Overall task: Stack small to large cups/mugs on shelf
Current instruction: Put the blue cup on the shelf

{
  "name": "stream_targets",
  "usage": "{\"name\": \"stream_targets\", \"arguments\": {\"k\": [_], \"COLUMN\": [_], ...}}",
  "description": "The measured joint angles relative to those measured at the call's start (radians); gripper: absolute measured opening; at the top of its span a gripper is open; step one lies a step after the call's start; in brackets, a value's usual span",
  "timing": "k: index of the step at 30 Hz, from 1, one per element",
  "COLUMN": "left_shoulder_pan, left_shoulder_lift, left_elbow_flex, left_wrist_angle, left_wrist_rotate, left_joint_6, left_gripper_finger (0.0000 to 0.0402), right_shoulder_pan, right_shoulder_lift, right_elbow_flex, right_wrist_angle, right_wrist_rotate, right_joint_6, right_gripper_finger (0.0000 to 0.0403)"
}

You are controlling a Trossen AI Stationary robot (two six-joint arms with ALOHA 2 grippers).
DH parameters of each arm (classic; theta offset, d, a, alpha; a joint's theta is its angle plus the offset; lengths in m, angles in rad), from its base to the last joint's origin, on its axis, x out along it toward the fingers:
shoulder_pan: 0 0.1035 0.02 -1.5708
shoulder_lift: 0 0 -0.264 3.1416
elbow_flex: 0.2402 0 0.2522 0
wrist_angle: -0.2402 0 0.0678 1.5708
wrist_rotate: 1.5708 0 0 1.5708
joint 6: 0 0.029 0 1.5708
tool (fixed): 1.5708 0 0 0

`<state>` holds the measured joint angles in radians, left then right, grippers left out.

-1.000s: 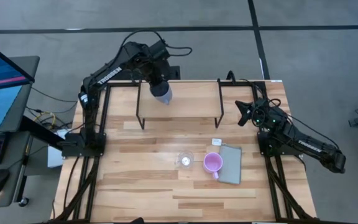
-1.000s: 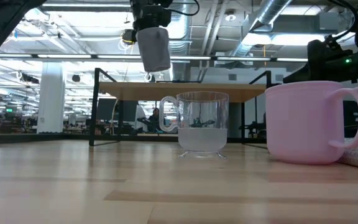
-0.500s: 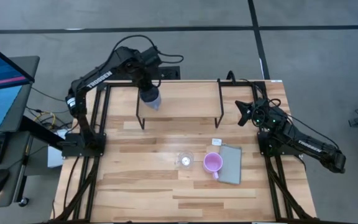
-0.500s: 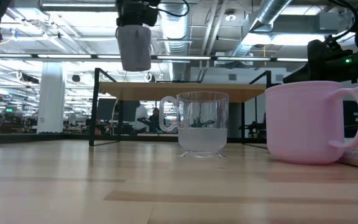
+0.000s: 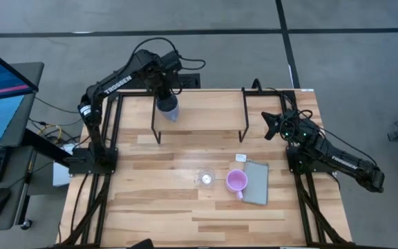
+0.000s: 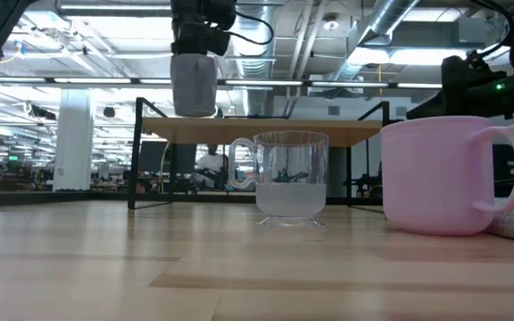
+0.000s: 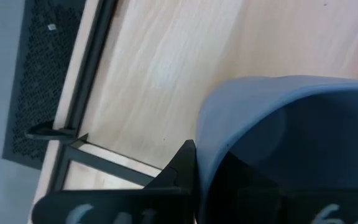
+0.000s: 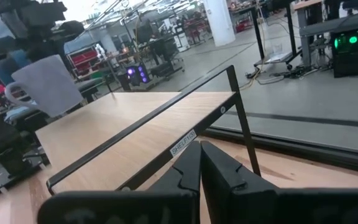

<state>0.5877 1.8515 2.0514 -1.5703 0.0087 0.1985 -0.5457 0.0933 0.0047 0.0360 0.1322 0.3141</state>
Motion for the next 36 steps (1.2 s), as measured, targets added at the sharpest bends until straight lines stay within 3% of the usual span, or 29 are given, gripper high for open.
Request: {"name": "stream_targets", "arguments": {"k": [9,31,36], "left_shoulder_pan": [0.008,0.012,0.011], "left_shoulder_lift": [0.0,0.054,0.061], "left_elbow_flex": [-0.058,-0.055,-0.061], "left_wrist_angle": [-0.001,0.009,-0.005], "left_wrist_rotate": [-0.004,0.024,0.017], "left_joint_6": [0.016,0.043,0.04], "left_gripper_finger": [0.0003,0.0004,0.0037], "right_shoulder_pan": [0.0,0.0,0.0], "right_shoulder_lift": [0.0,0.0,0.0], "right_elbow_flex": [0.0,0.0,0.0], "right_wrist_angle": [0.0,0.0,0.0], "right_wrist_rotate": [0.0,0.0,0.0], "right_joint_6": [0.0,0.0,-0.003], "right_gripper_finger": [0.0033,0.0033,0.0033]}}
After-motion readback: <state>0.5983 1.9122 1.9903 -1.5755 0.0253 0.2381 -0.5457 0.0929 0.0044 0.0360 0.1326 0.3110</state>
